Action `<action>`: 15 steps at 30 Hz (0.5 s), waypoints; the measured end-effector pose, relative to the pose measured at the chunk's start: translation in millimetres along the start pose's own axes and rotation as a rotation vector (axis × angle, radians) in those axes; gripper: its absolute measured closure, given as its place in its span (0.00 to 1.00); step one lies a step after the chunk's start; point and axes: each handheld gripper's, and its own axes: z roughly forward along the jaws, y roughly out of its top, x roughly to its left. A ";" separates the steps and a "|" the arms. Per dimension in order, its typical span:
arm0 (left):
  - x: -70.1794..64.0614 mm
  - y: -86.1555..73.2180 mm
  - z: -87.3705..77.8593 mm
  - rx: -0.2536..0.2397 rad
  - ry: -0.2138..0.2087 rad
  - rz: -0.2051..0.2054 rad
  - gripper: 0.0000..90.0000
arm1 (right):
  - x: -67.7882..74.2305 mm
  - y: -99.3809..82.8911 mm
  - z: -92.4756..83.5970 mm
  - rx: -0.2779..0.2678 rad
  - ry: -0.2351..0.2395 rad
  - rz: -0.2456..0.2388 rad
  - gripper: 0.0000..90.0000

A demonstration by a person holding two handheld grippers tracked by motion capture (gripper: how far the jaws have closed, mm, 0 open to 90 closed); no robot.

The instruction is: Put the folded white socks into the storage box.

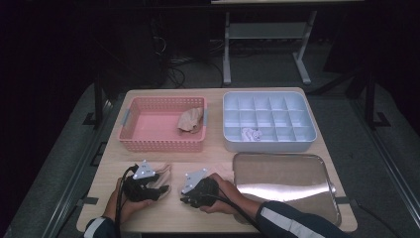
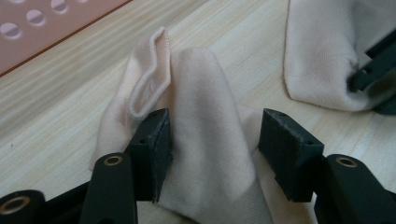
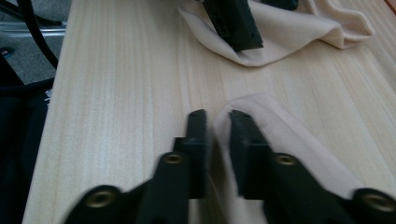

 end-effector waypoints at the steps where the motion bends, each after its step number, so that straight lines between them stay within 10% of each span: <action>1: -0.6 0.4 0.3 0.000 0.002 0.000 0.45 | 0.0 0.0 -0.4 0.004 -0.005 0.008 0.93; 15: -13.7 12.1 -7.4 -0.056 -0.027 0.034 0.42 | -14.3 4.5 -40.9 -0.101 0.139 0.136 0.96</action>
